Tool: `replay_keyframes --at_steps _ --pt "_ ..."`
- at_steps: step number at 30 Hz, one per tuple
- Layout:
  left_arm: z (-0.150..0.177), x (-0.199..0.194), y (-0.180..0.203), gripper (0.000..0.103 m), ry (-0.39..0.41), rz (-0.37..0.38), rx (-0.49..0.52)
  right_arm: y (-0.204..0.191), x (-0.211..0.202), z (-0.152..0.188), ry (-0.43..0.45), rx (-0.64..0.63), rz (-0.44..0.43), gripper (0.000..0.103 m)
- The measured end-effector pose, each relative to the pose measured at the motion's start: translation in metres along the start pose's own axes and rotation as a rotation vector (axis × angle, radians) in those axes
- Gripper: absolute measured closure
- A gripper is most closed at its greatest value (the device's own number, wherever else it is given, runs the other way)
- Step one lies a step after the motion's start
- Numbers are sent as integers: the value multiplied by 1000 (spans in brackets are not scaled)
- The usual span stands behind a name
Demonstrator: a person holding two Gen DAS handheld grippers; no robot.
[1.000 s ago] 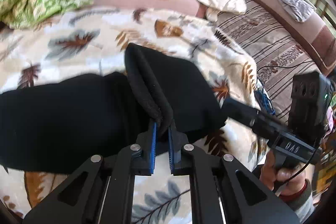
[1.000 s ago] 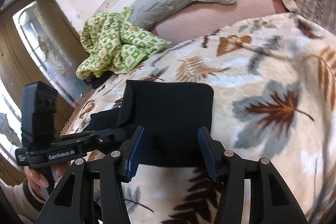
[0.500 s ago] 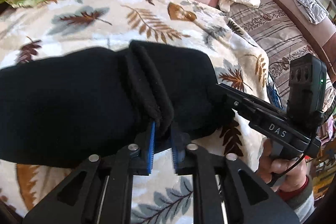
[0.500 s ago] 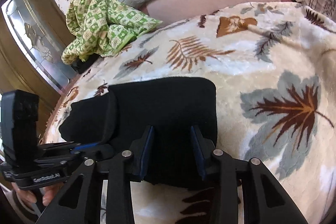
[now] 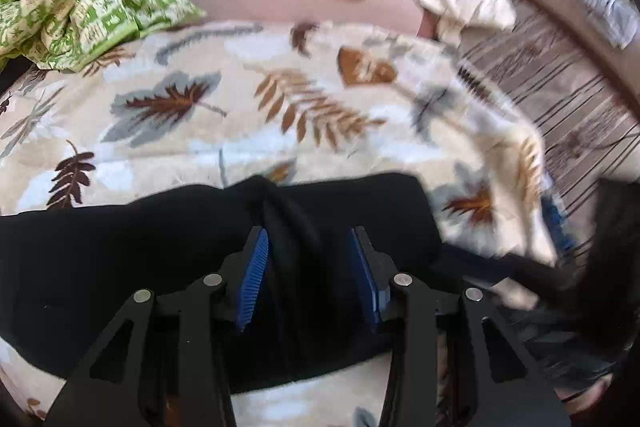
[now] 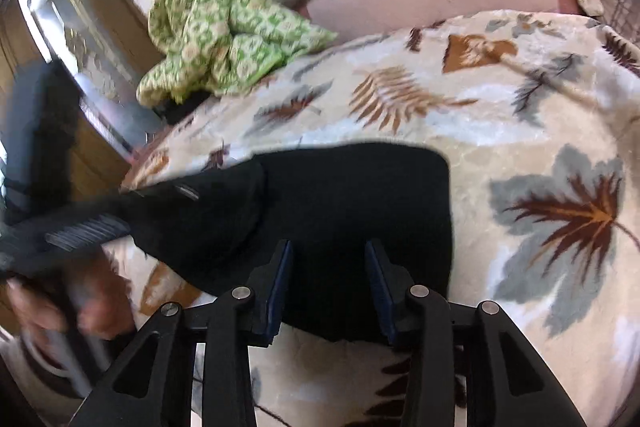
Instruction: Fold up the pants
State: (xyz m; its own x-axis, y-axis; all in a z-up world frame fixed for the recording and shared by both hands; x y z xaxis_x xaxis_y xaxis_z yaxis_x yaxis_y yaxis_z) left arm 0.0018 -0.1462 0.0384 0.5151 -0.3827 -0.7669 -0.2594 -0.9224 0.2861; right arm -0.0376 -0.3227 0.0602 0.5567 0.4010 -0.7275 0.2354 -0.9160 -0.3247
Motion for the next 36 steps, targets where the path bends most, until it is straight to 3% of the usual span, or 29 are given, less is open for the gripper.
replay_keyframes --at_steps 2,4,8,11,16,22,29,36 --pt "3 14 -7 63 -36 -41 -28 6 2 -10 15 19 31 63" --pt "6 21 -15 63 -54 -28 -65 9 14 -18 8 20 58 64" --pt "12 21 -14 62 -37 -37 -54 9 52 -23 -33 -8 136 67" --pt "13 23 -15 60 -36 -33 -54 4 59 -20 -25 -47 170 67" --pt "15 19 -14 59 -27 -30 -51 -4 30 -20 -39 -75 173 64" --pt "18 19 -13 57 -2 -30 -57 -10 22 19 -39 -95 188 64" --pt "20 0 -24 47 15 -24 -111 -24 -5 -3 0 -92 175 60" --pt "28 -29 -44 46 45 -65 -134 -48 8 -11 -9 -89 125 58"
Point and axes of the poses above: each gripper's, at about its wrist camera, not at the fingertips, and x roughly the way its jaws point, y to its right, z to its underside, the point moved 1 cm from there along x, roughly the way its jaws point, and after that the axes turned 6 degrees about z, right-handed, at the moved point
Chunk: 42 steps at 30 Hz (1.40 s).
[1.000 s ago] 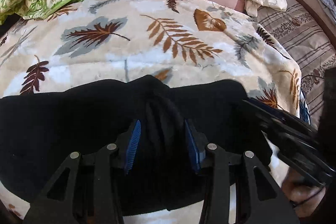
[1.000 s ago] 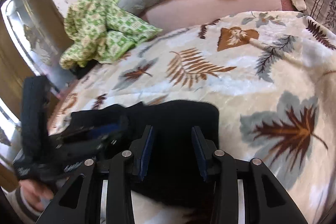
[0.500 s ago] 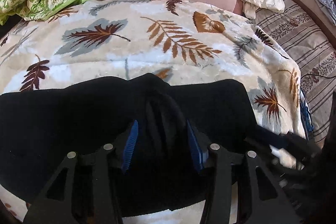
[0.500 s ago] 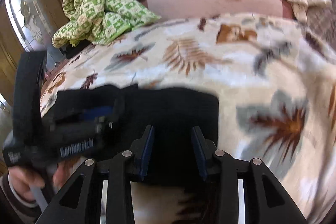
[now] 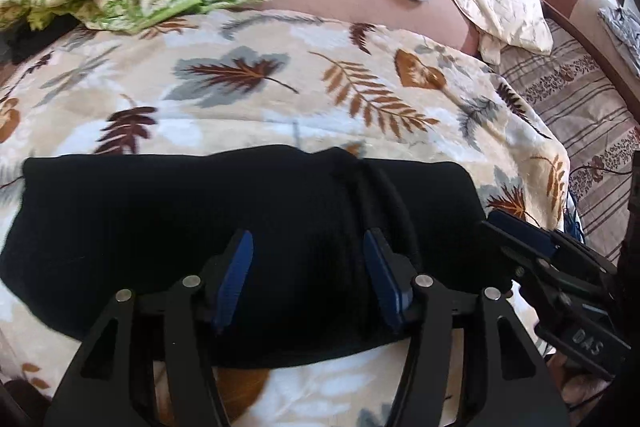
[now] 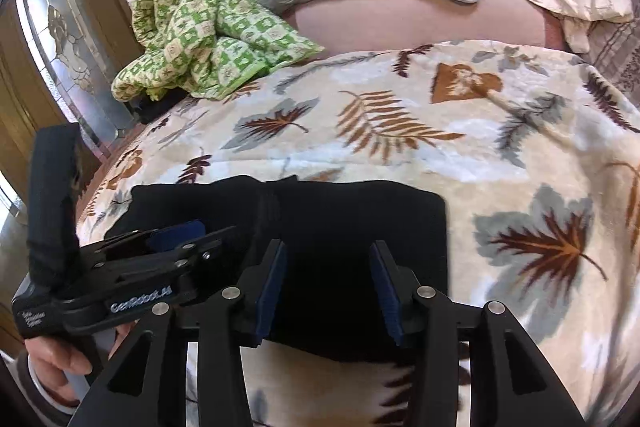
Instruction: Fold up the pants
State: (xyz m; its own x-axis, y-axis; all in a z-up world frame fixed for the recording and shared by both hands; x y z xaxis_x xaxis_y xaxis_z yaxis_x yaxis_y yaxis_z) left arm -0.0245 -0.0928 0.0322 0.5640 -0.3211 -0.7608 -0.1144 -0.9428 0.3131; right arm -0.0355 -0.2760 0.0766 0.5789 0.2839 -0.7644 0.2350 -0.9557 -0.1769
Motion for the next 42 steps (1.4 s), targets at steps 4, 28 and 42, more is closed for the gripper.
replay_keyframes --at_steps 4,28,42 --pt "3 -10 -17 45 8 -26 -21 -15 12 -1 -16 -18 -7 58" --pt "29 -58 -97 28 78 11 -261 -45 49 7 -99 -57 -54 59" --pt "64 -82 -173 21 168 -16 -544 -148 71 -41 -63 -240 -272 32"
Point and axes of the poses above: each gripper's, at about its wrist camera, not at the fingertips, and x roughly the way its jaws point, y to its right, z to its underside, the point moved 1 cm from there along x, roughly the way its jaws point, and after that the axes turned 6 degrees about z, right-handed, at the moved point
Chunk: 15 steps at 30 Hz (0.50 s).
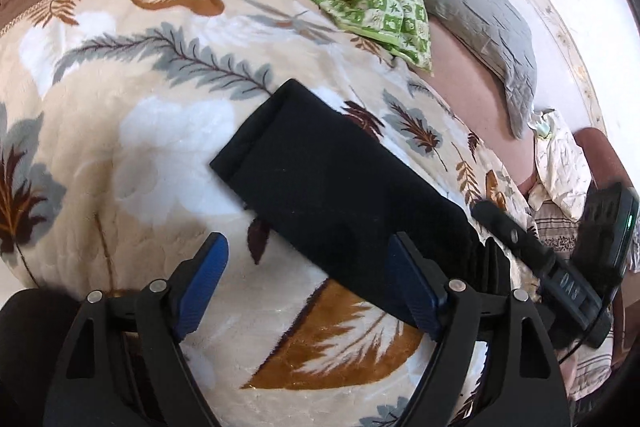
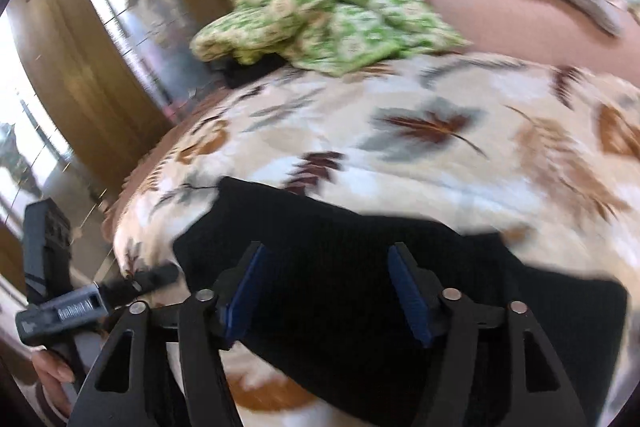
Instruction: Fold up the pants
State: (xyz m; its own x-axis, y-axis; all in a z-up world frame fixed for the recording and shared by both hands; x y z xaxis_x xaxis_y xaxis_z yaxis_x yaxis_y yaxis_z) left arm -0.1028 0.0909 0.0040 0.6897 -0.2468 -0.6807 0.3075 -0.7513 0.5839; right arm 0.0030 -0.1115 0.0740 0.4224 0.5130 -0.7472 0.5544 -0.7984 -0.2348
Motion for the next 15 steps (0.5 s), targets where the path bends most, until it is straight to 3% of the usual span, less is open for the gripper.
replay_keyframes --at_steps 9,15 --pt "1 18 -10 17 13 -3 -3 -56 84 -40 -117 -137 -94 27" --pt "-5 28 -11 0 43 42 2 -66 131 -44 -196 -126 -141 27"
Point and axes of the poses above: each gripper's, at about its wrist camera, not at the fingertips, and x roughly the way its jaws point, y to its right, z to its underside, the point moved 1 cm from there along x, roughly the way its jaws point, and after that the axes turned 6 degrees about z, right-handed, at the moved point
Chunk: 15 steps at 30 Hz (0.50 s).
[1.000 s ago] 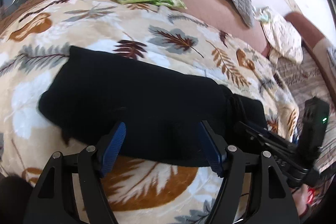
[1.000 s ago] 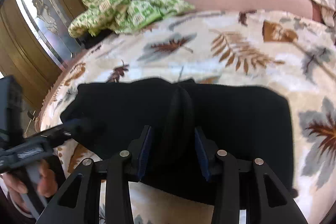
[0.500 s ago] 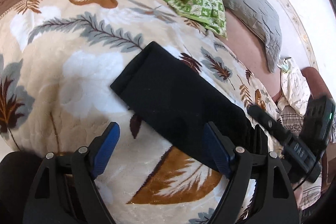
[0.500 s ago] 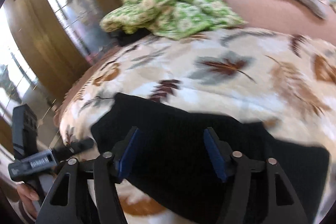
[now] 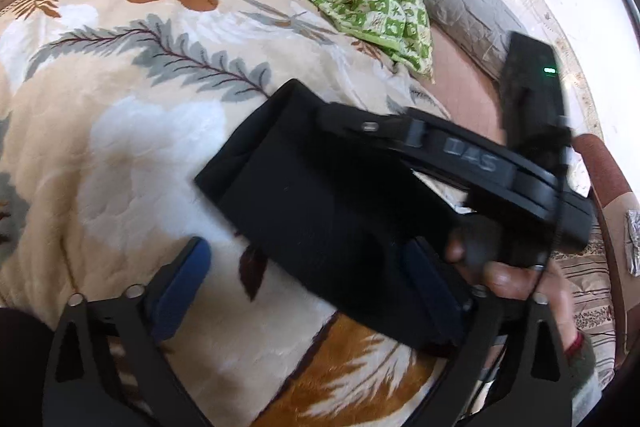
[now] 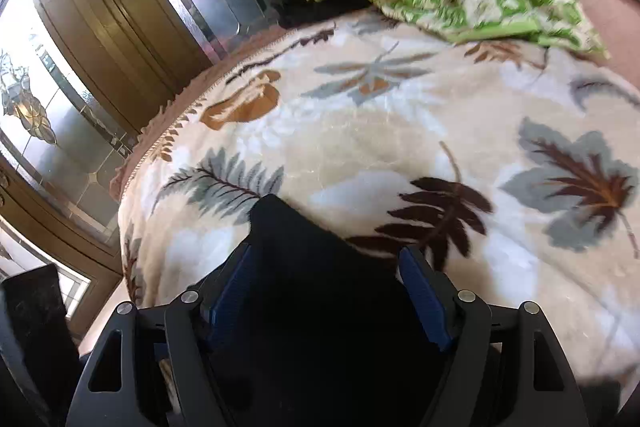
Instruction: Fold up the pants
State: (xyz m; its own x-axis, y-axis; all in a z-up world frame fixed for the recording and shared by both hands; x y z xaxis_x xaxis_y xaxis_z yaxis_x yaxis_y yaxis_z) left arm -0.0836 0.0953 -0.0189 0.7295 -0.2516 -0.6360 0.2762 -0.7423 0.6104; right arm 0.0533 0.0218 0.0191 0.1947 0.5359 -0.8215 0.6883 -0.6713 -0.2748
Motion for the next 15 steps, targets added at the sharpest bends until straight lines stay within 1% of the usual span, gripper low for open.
replay_keyframes --at_steps 2,4,6,7,8,9,10,12,15 --pt "-1 2 1 0 17 -6 8 3 11 1 -18 26 -42 28" --pt "-3 5 4 0 25 -13 31 5 16 4 -21 36 -58 43" --pt "-5 3 6 27 41 0 39 4 14 4 -9 39 -74 65" --pt "-6 4 6 61 28 12 43 4 12 4 -5 44 -89 71" --pt "-7 6 6 70 11 6 50 3 8 3 3 47 -94 79" --pt "-7 5 7 73 13 18 54 2 3 2 16 45 -94 81" --pt "-8 2 9 80 17 31 61 1 -4 2 30 43 -101 83" --pt "-7 -10 22 82 55 40 117 -1 -22 0 62 45 -122 86" --pt "-3 -30 51 83 120 54 225 2 -60 -2 134 63 -153 86"
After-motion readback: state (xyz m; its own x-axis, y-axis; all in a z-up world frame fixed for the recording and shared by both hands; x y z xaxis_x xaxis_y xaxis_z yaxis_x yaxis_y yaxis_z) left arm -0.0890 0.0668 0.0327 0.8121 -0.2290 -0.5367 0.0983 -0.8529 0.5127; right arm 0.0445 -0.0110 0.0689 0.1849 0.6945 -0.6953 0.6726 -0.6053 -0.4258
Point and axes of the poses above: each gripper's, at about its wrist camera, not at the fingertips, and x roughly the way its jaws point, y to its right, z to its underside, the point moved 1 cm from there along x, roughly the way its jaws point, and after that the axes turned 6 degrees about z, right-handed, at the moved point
